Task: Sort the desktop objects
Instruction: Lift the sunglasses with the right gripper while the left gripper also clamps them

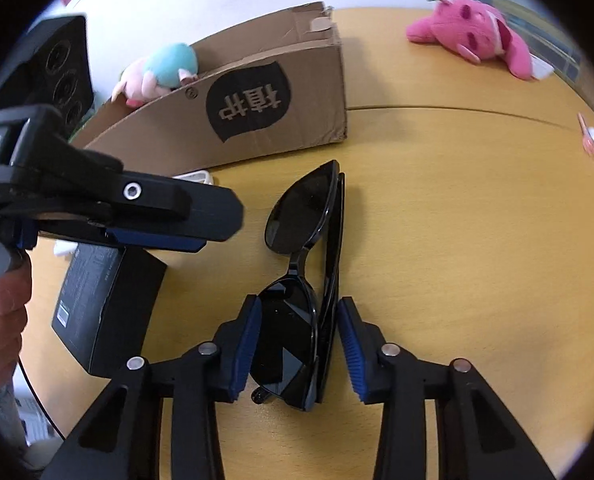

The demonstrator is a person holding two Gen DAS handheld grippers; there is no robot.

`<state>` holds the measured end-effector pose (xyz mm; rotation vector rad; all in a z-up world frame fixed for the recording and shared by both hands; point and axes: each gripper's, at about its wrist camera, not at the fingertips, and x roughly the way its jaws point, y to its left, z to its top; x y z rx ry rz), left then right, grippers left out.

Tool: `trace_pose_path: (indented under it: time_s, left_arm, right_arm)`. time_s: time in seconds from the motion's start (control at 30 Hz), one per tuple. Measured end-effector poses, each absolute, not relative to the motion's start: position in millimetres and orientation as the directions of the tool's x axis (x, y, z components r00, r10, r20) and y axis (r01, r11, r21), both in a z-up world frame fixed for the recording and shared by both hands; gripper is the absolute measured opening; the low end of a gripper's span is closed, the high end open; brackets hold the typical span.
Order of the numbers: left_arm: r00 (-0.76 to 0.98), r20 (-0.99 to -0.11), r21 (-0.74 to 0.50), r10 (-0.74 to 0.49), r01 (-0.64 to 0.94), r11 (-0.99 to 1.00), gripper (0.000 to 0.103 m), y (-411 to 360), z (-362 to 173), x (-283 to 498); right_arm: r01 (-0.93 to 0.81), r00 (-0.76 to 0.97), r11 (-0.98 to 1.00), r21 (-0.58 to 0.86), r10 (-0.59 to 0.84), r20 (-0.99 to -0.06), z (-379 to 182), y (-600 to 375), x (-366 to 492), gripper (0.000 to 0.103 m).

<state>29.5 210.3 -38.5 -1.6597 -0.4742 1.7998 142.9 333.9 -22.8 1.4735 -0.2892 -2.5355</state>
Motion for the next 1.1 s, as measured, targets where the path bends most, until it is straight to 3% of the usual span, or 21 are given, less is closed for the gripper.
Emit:
trace_pose_path:
  time_s: [0.23,0.37,0.67,0.83,0.9,0.97,1.1]
  left_arm:
    - [0.011,-0.713,-0.69,0.701,-0.187,-0.699,0.062,201.9,-39.9,31.1]
    - [0.018,-0.707,-0.697,0.707,-0.185,-0.692,0.062,200.5,-40.3,33.6]
    - [0.081,-0.66,-0.746,0.747,-0.188,-0.639,0.064,213.8,-47.4,41.0]
    - [0.122,-0.724,-0.689,0.679,-0.153,-0.708,0.064,227.9,-68.2,44.4]
    - [0.12,-0.71,-0.705,0.694,-0.118,-0.7,0.06,225.1,-72.6,45.0]
    - [0.113,-0.72,-0.694,0.685,-0.117,-0.711,0.05,218.2,-74.3,46.9]
    - [0.096,-0.718,-0.696,0.69,-0.125,-0.707,0.047,211.5,-72.4,49.7]
  right_arm:
    - [0.026,-0.523,-0.889,0.458,-0.402,-0.751,-18.6,352.8,152.6,0.027]
    - [0.027,-0.545,-0.896,0.443,-0.385,-0.745,-12.6,353.0,157.8,0.027]
    - [0.128,-0.641,-0.977,0.17,-0.212,-0.738,19.5,318.2,171.6,0.026]
    - [0.198,-0.635,-0.98,0.0,-0.129,-0.762,6.4,288.7,183.6,0.026]
    - [0.235,-0.659,-0.97,-0.065,-0.11,-0.744,5.3,278.2,192.4,0.026]
    - [0.256,-0.68,-0.955,-0.15,-0.068,-0.73,4.6,267.7,196.1,0.026]
    - [0.278,-0.701,-0.933,-0.226,-0.036,-0.713,2.6,256.9,198.9,0.026]
